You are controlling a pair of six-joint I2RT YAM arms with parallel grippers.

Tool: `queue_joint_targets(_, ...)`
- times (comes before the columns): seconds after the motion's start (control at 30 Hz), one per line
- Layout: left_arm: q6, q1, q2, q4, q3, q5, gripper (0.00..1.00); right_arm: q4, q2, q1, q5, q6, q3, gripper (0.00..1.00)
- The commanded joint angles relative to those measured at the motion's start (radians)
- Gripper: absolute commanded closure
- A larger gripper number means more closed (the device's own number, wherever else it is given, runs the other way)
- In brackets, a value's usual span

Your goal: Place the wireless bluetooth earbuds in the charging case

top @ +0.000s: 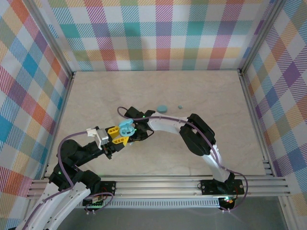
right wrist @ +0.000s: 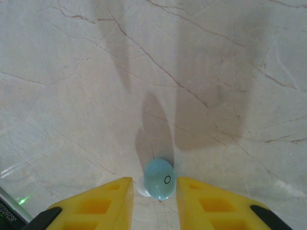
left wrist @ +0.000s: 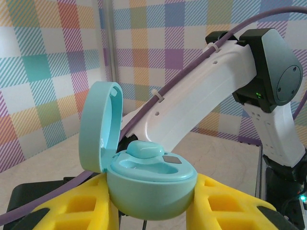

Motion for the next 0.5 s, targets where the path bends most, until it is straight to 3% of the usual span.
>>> queue_joint_targets(0.0,0.007,-0.009,-0.016,-0.001,0.025,-0.003,0.84,-0.034,0.036,0.017,0.012,-0.02,0.032,0.69)
queue_joint_targets(0.3,0.009,-0.009,-0.02,-0.009,0.033,0.0,0.84,-0.037,0.064,0.026,0.025,-0.008,0.046,0.7)
queue_joint_targets(0.47,0.01,-0.009,-0.026,-0.018,0.034,0.002,0.84,-0.046,0.067,0.026,0.034,-0.011,0.058,0.77)
